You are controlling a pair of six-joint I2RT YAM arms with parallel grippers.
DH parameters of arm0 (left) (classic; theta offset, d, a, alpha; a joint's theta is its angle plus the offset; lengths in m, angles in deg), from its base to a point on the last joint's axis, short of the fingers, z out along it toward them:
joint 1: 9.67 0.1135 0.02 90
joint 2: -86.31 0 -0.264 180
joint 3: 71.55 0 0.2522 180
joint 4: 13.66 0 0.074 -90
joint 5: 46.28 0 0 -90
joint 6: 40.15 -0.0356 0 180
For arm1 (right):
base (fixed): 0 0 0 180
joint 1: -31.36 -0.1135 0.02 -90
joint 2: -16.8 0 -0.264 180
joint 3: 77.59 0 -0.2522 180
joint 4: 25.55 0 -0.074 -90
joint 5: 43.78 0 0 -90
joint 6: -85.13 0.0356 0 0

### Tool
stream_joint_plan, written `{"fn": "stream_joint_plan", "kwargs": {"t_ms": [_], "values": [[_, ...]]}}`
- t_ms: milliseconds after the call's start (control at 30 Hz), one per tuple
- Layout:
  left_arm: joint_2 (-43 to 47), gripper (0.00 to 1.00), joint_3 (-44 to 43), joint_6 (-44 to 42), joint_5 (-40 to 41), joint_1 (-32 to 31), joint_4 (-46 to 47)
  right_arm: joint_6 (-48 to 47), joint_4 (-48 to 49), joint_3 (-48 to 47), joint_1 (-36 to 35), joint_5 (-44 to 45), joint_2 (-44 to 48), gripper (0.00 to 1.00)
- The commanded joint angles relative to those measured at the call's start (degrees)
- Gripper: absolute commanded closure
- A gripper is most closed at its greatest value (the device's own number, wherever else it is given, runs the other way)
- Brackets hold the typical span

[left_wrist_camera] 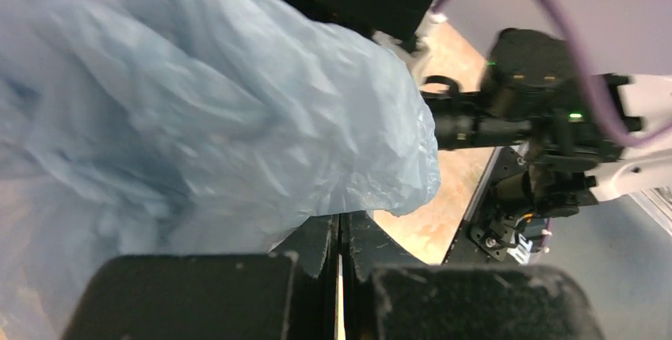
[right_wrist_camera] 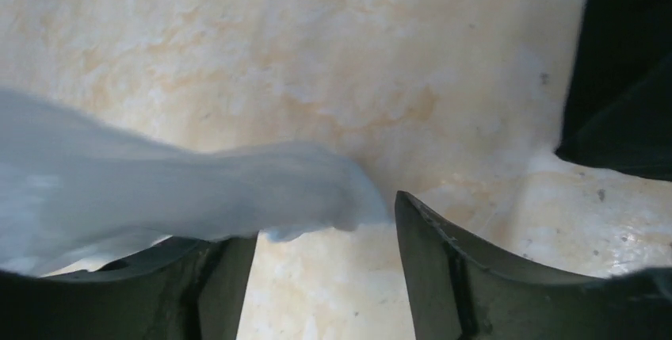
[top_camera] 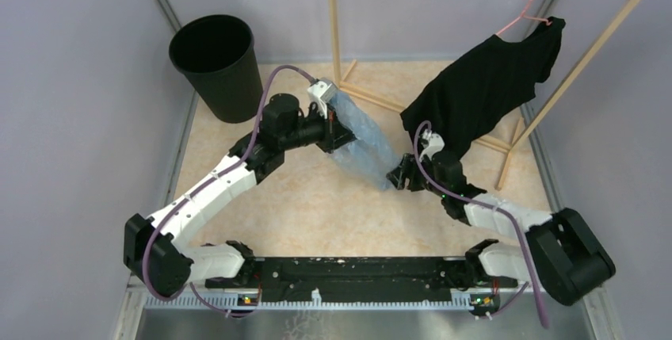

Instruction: Put the trash bags into the trash bin

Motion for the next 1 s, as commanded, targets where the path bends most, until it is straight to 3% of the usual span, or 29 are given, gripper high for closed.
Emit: {"fn": "stream_joint_plan", "kwargs": {"t_ms": [0,133,233,333,567,700,833,933,967], "values": [[-1.2,1.0,-2.8,-2.0,5.1,0.2,-2.2,-5.1,-12.8,-4.7,-4.6,-4.4,11.9,0.29],[-2.5,1.0,-3.3,-2.4,5.8,0.2,-3.0,-8.6,-24.9,-9.1,-7.9,-2.4,24.2,0.17],[-3.8,1.0,-3.5,-3.4,4.0,0.2,-3.1,-9.9,-30.9,-15.1,-7.8,-0.2,27.8,0.08],[-4.8,1.0,-3.4,-3.7,1.0,0.2,-2.5,-9.8,-33.3,-23.6,-7.8,-1.6,22.9,0.02],[-4.5,1.0,-2.7,-4.5,-1.8,0.1,-1.0,-7.0,-37.4,-39.9,-7.1,-6.5,7.4,0.02],[-4.0,1.0,-2.3,-4.7,-2.9,-0.2,0.0,-4.3,-34.5,-45.0,-6.9,-7.9,2.3,0.1],[-4.3,1.0,-2.3,-4.9,-3.1,-0.4,0.0,-0.2,-28.3,-45.3,-6.8,-11.6,-1.2,0.22],[-4.4,1.0,-2.4,-4.9,-3.5,-0.6,-0.1,1.9,-23.7,-44.0,-6.9,-12.4,-2.9,0.24],[-4.5,1.0,-2.5,-4.8,-3.7,-0.6,-0.1,2.3,-22.8,-43.9,-6.9,-11.7,-3.4,0.32]]}}
